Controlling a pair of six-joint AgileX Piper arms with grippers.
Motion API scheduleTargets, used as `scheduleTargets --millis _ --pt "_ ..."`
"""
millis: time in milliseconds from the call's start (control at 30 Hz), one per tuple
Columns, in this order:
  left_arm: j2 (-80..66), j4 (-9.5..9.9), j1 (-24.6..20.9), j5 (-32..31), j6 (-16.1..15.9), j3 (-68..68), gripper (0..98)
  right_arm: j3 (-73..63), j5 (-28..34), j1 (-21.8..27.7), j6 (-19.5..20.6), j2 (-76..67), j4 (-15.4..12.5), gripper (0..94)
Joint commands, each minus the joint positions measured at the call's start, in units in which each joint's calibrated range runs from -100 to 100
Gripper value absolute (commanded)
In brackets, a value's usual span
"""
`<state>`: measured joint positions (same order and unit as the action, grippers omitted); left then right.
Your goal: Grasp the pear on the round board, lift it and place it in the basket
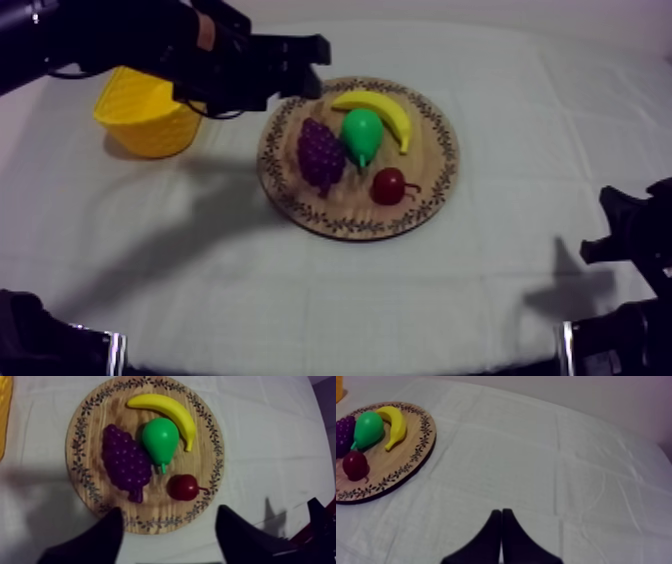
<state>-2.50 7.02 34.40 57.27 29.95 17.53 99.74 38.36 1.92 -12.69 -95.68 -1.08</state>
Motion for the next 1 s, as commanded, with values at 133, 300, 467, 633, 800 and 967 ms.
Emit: scheduleTargets --millis 133,300,467,633,800,967 --pt "0.78 0.80 0.76 -1.17 0.62 -1.19 96.2 0.04 -0.06 -0.01 0.02 0.01 -0.02 0.3" --pt "2.13 0.61 0.41 -1.68 0.27 -1.53 95.6 0.04 -0.06 -0.01 -0.02 0.01 -0.02 0.3" --pt "5.21 -0.36 0.03 -3.79 -0.61 -2.82 95.1 0.04 -0.06 -0.01 -0.02 0.01 -0.02 0.3" --pt "12.41 -2.18 -0.65 -3.87 -2.45 -8.21 94.6 0.04 -0.06 -0.01 0.01 0.01 -0.02 0.3" --pt "22.63 -3.95 -1.74 0.49 -4.40 -18.10 93.8 0.04 -0.06 -0.01 0.02 0.01 -0.02 0.3" --pt "32.75 -5.36 -2.72 6.64 -6.00 -29.20 92.8 0.04 -0.06 -0.01 0.02 0.01 -0.02 0.3"
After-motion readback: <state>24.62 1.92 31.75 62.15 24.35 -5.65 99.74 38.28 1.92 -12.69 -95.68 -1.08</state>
